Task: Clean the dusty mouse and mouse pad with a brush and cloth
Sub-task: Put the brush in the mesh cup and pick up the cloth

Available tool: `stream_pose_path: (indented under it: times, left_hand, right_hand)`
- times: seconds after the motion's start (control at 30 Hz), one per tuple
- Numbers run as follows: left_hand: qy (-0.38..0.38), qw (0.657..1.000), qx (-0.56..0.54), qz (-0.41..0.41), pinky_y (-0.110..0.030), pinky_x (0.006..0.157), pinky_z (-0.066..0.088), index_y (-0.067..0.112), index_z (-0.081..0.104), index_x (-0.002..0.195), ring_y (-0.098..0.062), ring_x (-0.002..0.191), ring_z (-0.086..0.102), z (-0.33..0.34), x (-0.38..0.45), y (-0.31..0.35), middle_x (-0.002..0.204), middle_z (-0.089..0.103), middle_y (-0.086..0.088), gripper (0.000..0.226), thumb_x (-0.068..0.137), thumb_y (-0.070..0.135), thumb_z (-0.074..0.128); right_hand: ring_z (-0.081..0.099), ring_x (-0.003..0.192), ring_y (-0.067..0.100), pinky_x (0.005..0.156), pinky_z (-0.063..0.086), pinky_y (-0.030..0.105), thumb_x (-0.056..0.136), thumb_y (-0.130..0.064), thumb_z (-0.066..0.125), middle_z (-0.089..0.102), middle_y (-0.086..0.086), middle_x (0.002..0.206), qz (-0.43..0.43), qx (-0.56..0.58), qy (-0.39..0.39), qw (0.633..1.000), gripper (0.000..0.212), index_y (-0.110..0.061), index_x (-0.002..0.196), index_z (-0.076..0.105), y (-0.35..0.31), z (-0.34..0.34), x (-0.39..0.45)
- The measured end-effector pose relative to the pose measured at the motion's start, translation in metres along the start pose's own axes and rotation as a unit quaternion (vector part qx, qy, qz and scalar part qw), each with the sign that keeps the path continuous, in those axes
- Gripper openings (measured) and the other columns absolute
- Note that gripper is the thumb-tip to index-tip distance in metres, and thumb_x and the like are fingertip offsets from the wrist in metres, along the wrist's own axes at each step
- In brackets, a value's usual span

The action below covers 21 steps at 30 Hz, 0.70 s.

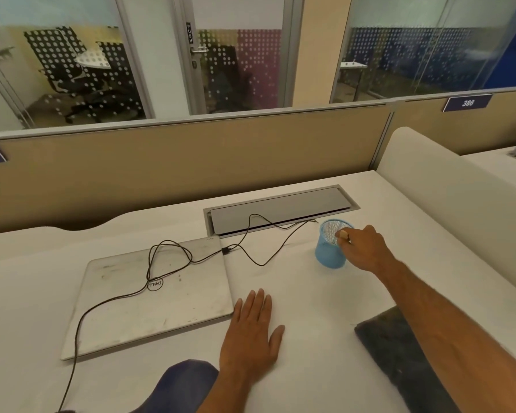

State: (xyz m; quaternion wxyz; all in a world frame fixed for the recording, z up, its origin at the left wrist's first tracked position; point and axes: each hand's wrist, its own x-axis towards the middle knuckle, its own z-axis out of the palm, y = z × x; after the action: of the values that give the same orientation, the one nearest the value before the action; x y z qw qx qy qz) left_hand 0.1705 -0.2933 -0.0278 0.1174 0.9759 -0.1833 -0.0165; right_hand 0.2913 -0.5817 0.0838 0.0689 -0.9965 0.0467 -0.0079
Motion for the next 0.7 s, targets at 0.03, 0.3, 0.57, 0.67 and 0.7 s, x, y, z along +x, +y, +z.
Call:
stream_pose_path:
  times: [0.03,0.3,0.57,0.67,0.7]
  left_hand:
    - [-0.001,1.0,0.002,0.0,-0.036,0.12,-0.017,0.018,-0.002,0.159,-0.015,0.149,-0.023,0.0,0.0,0.0,0.165,-0.012,0.002,0.07,0.102,0.056,0.013]
    - [0.003,1.0,0.007,-0.005,-0.032,0.118,-0.022,0.019,-0.005,0.159,-0.014,0.15,-0.02,0.0,0.0,-0.001,0.165,-0.012,0.002,0.069,0.103,0.056,0.012]
    - [-0.001,1.0,0.007,-0.008,-0.031,0.118,-0.021,0.018,-0.003,0.158,-0.013,0.15,-0.017,0.004,0.0,-0.002,0.166,-0.009,0.001,0.069,0.103,0.056,0.013]
    - [-0.001,1.0,0.005,-0.009,-0.031,0.117,-0.021,0.018,-0.003,0.158,-0.013,0.15,-0.017,0.004,0.0,-0.001,0.166,-0.01,0.001,0.07,0.103,0.056,0.013]
    - [0.0,1.0,0.003,-0.009,-0.031,0.117,-0.021,0.018,-0.003,0.158,-0.013,0.151,-0.017,0.003,0.001,-0.001,0.166,-0.01,0.001,0.069,0.103,0.056,0.013]
  right_hand:
    - [0.052,0.104,0.03,0.086,0.049,0.04,0.099,-0.036,0.038,0.063,0.018,0.116,-0.002,0.002,-0.001,1.0,0.035,-0.021,0.121,0.06,0.0,0.0,0.0]
    - [0.054,0.105,0.026,0.086,0.05,0.04,0.077,-0.035,0.077,0.063,0.013,0.12,-0.039,0.124,0.078,0.988,0.066,-0.02,0.136,0.051,0.004,-0.002,-0.028]
    - [0.055,0.118,0.03,0.097,0.044,0.04,0.086,-0.03,0.065,0.061,0.008,0.132,-0.035,0.2,0.198,0.959,0.043,-0.014,0.126,0.062,0.018,0.021,-0.135]
    - [0.043,0.134,0.027,0.11,0.031,0.044,0.09,-0.049,0.048,0.049,0.002,0.145,-0.004,0.17,0.121,0.978,0.052,-0.022,0.134,0.055,0.036,0.035,-0.177]
    - [0.036,0.139,0.025,0.113,0.027,0.045,0.093,-0.056,0.042,0.043,0.0,0.15,-0.001,0.129,0.093,0.987,0.055,-0.027,0.139,0.05,0.042,0.04,-0.187]
